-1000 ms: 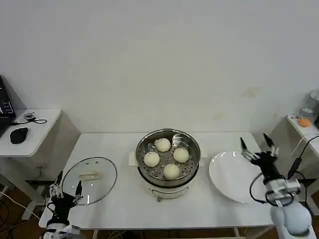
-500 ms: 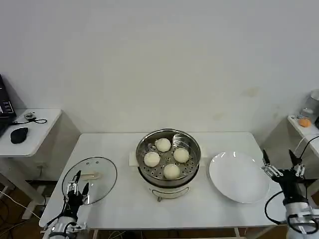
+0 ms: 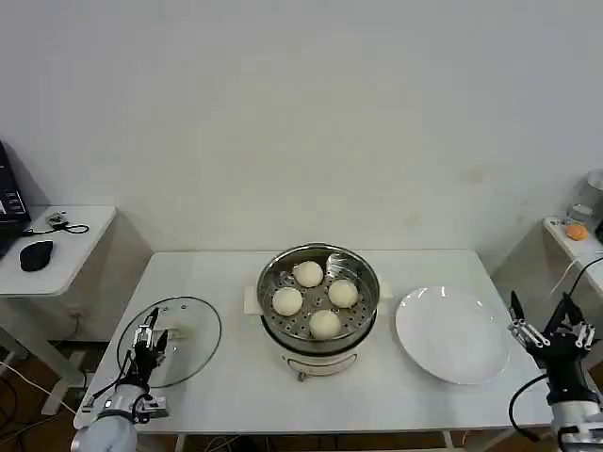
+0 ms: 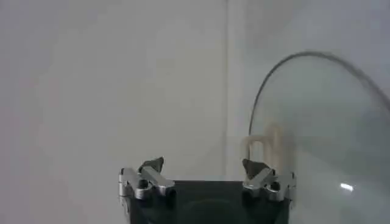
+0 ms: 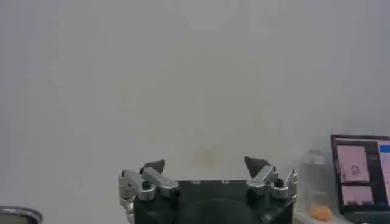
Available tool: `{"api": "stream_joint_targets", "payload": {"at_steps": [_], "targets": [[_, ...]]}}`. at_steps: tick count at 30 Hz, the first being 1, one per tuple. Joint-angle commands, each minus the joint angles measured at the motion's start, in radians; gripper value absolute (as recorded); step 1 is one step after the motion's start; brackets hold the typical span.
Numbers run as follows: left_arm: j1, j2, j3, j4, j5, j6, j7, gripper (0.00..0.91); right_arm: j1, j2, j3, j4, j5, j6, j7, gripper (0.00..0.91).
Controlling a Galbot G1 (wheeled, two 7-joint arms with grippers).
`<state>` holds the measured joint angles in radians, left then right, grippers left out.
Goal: Take steamed baozi put them in steamer then cover it.
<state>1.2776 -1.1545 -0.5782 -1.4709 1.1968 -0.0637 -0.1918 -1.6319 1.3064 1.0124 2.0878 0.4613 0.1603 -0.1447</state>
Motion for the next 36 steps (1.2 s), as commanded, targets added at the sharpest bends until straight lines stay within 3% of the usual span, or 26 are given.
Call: {"api": "stream_joint_targets", "payload": {"at_steps": [1, 16, 17, 18, 19, 20, 36], "targets": [[-0.073, 0.013, 0.017, 0.104, 0.027, -0.002, 0.002, 0.907, -0.022, 0.013, 0.021, 0.02, 0.008, 0.003, 0.0, 0.907], [-0.139, 0.02, 0.03, 0.168, 0.033, 0.001, 0.001, 0.907, -0.022, 0.019, 0.022, 0.015, 0.009, 0.008, -0.001, 0.907], [-0.144, 0.019, 0.033, 0.17, 0.034, 0.001, 0.002, 0.504, -0.023, 0.021, 0.02, 0.014, 0.009, 0.008, -0.001, 0.907], [-0.147, 0.018, 0.034, 0.171, 0.034, 0.001, 0.003, 0.322, -0.023, 0.022, 0.02, 0.014, 0.009, 0.008, 0.0, 0.907], [-0.148, 0.017, 0.035, 0.171, 0.034, 0.001, 0.003, 0.081, -0.022, 0.023, 0.019, 0.013, 0.009, 0.008, -0.001, 0.907], [-0.152, 0.017, 0.038, 0.173, 0.034, 0.001, 0.004, 0.0, -0.021, 0.024, 0.018, 0.013, 0.008, 0.009, -0.001, 0.907], [-0.122, 0.011, 0.031, 0.132, -0.009, -0.018, -0.055, 0.0, -0.01, 0.025, -0.005, 0.001, -0.005, 0.01, 0.003, 0.907]]}}
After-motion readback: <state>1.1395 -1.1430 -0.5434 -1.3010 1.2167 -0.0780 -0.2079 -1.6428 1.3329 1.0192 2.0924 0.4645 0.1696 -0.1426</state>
